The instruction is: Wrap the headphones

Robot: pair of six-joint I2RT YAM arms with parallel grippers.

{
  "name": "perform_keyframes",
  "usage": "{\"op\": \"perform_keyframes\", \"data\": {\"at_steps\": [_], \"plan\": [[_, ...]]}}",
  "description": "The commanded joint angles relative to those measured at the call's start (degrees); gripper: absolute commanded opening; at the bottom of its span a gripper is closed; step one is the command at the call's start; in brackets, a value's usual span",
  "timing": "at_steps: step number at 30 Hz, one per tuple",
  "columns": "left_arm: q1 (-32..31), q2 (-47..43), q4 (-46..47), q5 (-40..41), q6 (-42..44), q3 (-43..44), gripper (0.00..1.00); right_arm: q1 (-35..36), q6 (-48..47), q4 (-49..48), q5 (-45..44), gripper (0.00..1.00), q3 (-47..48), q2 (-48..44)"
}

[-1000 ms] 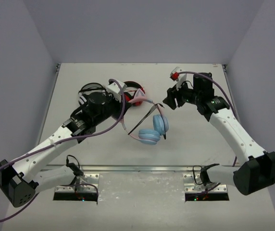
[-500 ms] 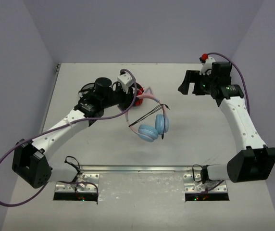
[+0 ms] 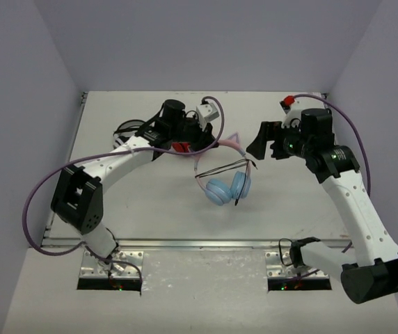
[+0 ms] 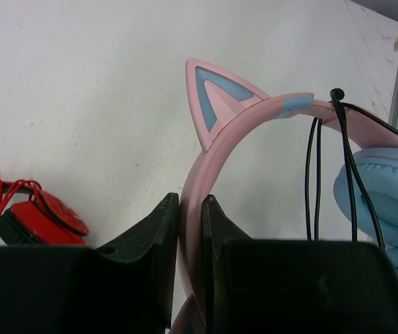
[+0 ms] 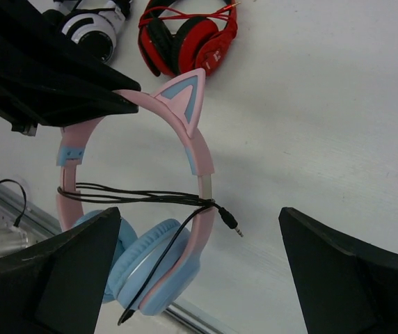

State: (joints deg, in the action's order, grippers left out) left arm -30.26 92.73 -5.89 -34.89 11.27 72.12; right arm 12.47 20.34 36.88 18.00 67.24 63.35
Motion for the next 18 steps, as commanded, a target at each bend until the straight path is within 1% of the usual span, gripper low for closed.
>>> {"op": "perform_keyframes", "data": {"at_steps": [1, 5, 6, 7, 8, 9, 10, 12, 13, 14, 15, 16, 17, 18], "plan": [[-1.20, 2.96, 2.82, -5.53, 1.30, 6.80, 0.00, 0.27, 0.05, 0.38, -5.07, 0.96, -1.32, -3.32], [-1.47, 10.70, -1.92, -6.41, 4.46, 14.88, 0.00, 0.27, 1.98, -1.37, -4.90, 0.96, -7.64, -9.28], [-1.55, 12.46, -3.58, -7.20, 6.12, 16.63, 0.00, 0.27, 2.68, -2.07, -4.99, 0.96, -10.61, -12.61], [-1.56, 16.13, -4.47, -7.64, 6.83, 20.92, 0.00, 0.19, 2.95, -2.17, -5.25, 0.96, -11.77, -14.21], [-1.64, 17.91, -5.52, -7.91, 7.71, 23.22, 0.00, 0.27, 3.30, -2.25, -5.17, 0.96, -12.91, -15.79], [-1.56, 21.75, -6.93, -8.60, 8.33, 25.68, 0.00, 0.27, 3.74, -2.17, -4.73, 0.96, -14.67, -18.50], [-1.56, 23.79, -7.55, -8.87, 8.85, 30.66, 0.00, 0.27, 4.01, -2.08, -4.21, 0.96, -15.29, -19.66], [-1.64, 27.75, -9.65, -9.40, 10.60, 36.14, 0.00, 0.27, 4.71, -1.64, -2.19, 0.95, -17.22, -21.77], [-1.56, 32.12, -10.54, -9.32, 11.05, 39.12, 0.00, 0.27, 4.88, -1.38, -1.83, 0.95, -17.84, -23.78], [-1.64, 34.43, -12.63, -9.14, 11.75, 45.50, 0.00, 0.27, 5.32, -1.03, -1.57, 0.95, -19.24, -24.93], [-1.56, 39.50, -13.96, -9.31, 12.89, 49.31, 0.00, 0.27, 5.41, -0.76, -1.48, 0.95, -20.21, -26.08], [-1.64, 42.24, -15.02, -9.23, 13.34, 53.18, 0.00, 0.27, 5.50, -0.41, -1.74, 0.95, -20.92, -28.44], [-1.64, 44.53, -15.90, -9.49, 13.78, 60.00, 0.00, 0.27, 6.20, -0.06, -1.65, 0.95, -22.93, -29.68], [-1.56, 48.56, -15.47, -9.75, 13.69, 62.59, 0.00, 0.27, 6.55, -0.23, -0.87, 0.95, -24.42, -30.91]]}}
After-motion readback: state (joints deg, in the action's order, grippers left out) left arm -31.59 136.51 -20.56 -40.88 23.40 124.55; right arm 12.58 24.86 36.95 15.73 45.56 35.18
